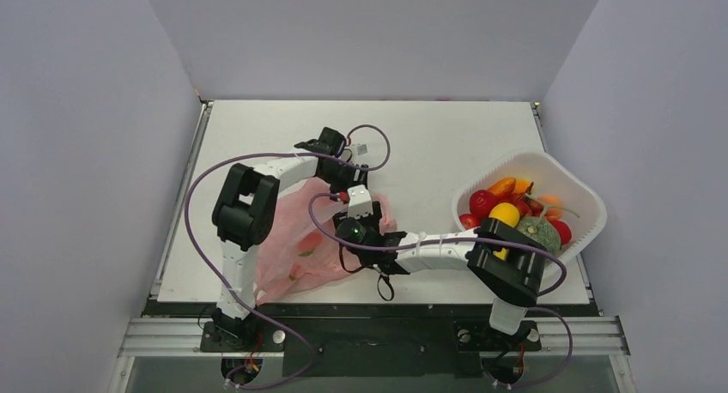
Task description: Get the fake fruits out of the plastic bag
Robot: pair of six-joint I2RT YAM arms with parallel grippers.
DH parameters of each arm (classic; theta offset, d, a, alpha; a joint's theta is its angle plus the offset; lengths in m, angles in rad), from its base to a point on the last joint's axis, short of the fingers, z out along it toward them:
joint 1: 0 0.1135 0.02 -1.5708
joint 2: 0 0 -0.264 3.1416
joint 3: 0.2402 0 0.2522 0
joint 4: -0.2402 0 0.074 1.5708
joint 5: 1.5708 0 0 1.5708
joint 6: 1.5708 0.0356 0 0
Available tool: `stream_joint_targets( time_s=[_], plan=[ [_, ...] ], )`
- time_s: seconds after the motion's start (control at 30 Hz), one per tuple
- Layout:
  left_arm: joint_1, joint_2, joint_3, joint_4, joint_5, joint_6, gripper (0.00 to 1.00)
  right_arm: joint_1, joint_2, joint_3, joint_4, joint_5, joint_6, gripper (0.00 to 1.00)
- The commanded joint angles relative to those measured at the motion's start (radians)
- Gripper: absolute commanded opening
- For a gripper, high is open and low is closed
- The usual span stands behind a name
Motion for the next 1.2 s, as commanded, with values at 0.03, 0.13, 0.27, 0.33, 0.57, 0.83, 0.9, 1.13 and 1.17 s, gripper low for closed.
stream_joint_targets(
  time_s=[0.03,0.13,0.27,0.33,0.57,0.83,0.9,1.13,1.17],
  plan=[
    [0.000,0.018,-0.044,0.027,0.045,0.033,0.59,-0.031,0.010,0.048,-0.051,0.108,0.087,0.68],
    [-0.005,0.048,-0.009,-0.008,0.052,0.034,0.58,-0.044,0.015,0.038,-0.030,0.091,0.100,0.75],
    [-0.008,0.054,0.005,-0.005,0.089,0.016,0.58,-0.073,0.051,0.065,0.002,0.069,0.088,0.77],
    [-0.008,0.051,0.006,-0.004,0.097,0.013,0.58,-0.087,0.084,0.085,0.009,0.065,0.082,0.77],
    [-0.016,0.052,0.007,0.000,0.119,0.006,0.58,-0.107,0.168,0.150,0.011,0.064,0.044,0.77],
    [-0.018,0.042,0.021,-0.013,0.099,0.009,0.58,-0.114,0.153,0.141,-0.007,0.005,0.039,0.61],
    [-0.017,0.035,0.030,-0.023,0.079,0.014,0.58,-0.104,0.129,0.121,-0.004,-0.006,0.027,0.53],
    [0.014,-0.007,0.033,-0.036,-0.012,0.024,0.58,-0.089,0.004,0.074,-0.027,-0.084,0.009,0.22],
    [0.018,-0.017,0.032,-0.036,-0.018,0.024,0.58,-0.089,-0.017,0.067,-0.032,-0.102,0.011,0.19]
  ],
)
